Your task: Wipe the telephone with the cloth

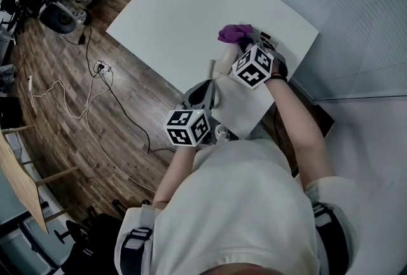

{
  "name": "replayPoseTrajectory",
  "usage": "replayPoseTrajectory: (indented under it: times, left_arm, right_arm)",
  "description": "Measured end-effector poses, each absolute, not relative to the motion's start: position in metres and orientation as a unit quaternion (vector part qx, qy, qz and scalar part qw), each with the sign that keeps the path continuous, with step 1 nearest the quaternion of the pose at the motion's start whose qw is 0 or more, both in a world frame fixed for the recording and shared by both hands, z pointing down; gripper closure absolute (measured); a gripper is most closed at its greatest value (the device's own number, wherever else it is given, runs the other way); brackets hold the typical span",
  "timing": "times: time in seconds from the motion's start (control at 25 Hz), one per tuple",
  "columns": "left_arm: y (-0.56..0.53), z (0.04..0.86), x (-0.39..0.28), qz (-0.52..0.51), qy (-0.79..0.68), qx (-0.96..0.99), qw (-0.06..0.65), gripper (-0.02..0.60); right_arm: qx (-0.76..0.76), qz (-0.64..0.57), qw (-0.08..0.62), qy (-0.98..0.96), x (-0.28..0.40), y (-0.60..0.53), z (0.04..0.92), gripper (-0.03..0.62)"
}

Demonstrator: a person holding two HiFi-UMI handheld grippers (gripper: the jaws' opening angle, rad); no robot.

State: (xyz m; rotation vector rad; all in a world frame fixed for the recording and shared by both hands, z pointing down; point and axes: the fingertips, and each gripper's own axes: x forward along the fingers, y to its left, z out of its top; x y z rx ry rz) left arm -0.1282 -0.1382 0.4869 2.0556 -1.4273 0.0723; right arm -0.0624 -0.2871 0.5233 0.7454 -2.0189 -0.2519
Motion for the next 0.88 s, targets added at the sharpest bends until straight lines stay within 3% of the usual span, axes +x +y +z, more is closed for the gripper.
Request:
replayPoseTrajectory:
  times: [0.88]
  left_arm:
    - [-0.115, 0.489, -0.142, 0.026, -0.549, 0.775, 0.312, 0.561]
  right_arm:
    - [0.243, -0.097, 0.467, -0.845, -0.094, -0.207, 0.545, 0.549]
